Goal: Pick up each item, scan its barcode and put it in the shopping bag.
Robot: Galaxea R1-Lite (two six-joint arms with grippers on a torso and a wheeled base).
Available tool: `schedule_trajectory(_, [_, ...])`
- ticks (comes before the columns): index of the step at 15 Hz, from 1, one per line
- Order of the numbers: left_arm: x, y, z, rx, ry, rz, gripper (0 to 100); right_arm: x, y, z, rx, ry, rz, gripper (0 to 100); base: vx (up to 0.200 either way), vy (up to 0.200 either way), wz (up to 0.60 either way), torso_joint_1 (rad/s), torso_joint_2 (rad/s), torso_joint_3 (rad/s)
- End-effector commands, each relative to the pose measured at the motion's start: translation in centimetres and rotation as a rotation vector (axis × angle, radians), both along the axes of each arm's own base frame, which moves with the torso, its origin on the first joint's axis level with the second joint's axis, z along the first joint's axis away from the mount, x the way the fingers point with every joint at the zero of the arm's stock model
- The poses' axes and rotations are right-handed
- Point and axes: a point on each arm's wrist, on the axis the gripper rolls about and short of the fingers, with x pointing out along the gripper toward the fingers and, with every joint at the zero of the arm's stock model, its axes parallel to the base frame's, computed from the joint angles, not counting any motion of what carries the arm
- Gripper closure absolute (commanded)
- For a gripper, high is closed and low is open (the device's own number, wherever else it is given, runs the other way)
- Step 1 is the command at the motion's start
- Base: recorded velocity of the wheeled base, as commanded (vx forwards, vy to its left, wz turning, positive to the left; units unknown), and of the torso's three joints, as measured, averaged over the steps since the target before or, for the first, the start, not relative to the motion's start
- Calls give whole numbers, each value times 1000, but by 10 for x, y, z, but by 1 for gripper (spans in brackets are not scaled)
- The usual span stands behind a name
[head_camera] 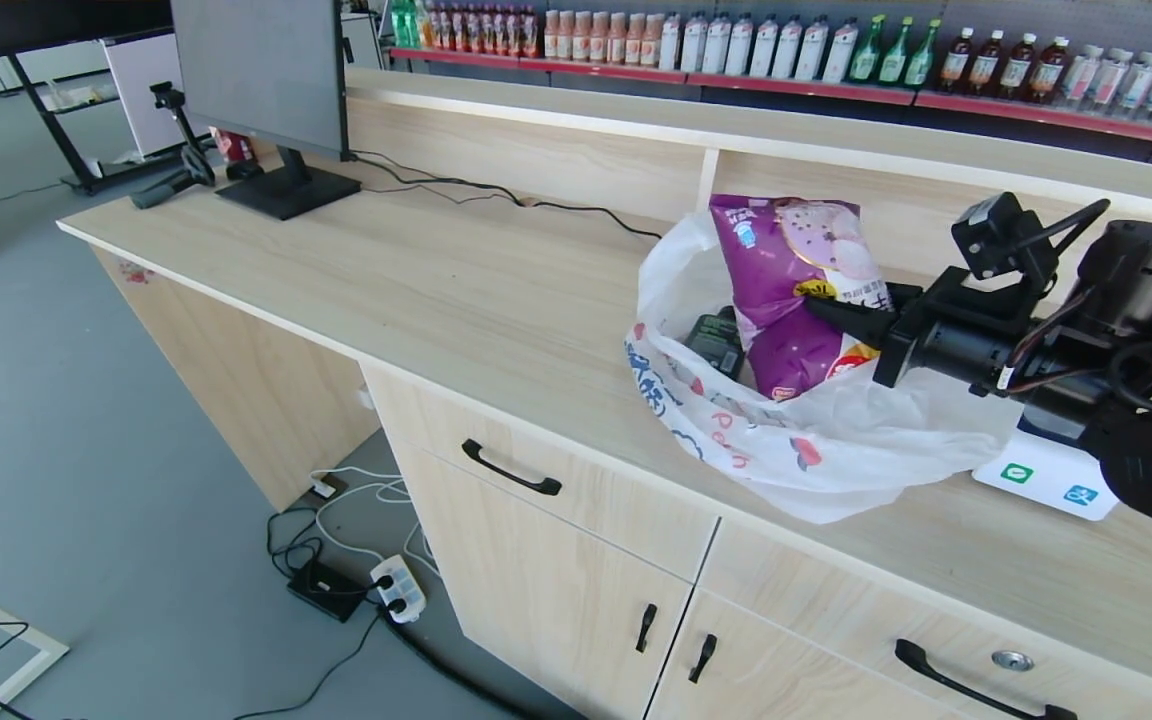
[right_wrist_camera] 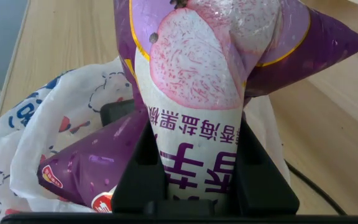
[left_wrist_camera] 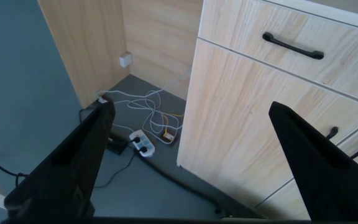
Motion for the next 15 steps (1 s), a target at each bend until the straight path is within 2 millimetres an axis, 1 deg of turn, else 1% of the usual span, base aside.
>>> schedule_trajectory(1, [0, 0, 0, 0, 0, 2, 0, -16, -1, 9, -1, -12, 25, 100, 0, 0, 0, 0, 0, 0])
schedule_trajectory(2, [0, 0, 0, 0, 0, 2, 0, -21, -2, 3, -5, 14, 32, 100, 0, 0, 0, 0, 0, 0])
schedule_trajectory(6, [0, 0, 0, 0, 0, -2, 0, -12, -1, -14, -23, 56, 26, 100, 0, 0, 0, 0, 0, 0])
schedule_trajectory(8, [0, 0, 0, 0, 0, 0, 0, -8, -2, -17, -22, 65, 9, 100, 0, 0, 0, 0, 0, 0])
schedule_trajectory(10, [0, 0, 0, 0, 0, 2, 0, -6, -6, -19, -13, 80, -52, 100, 0, 0, 0, 0, 0, 0])
schedule_trajectory(11, [0, 0, 0, 0, 0, 0, 0, -5, -7, -17, 12, 87, -89, 100, 0, 0, 0, 0, 0, 0])
schedule_trajectory(15, [0, 0, 0, 0, 0, -2, 0, -2, -7, -19, 22, 101, -98, 100, 0, 0, 0, 0, 0, 0])
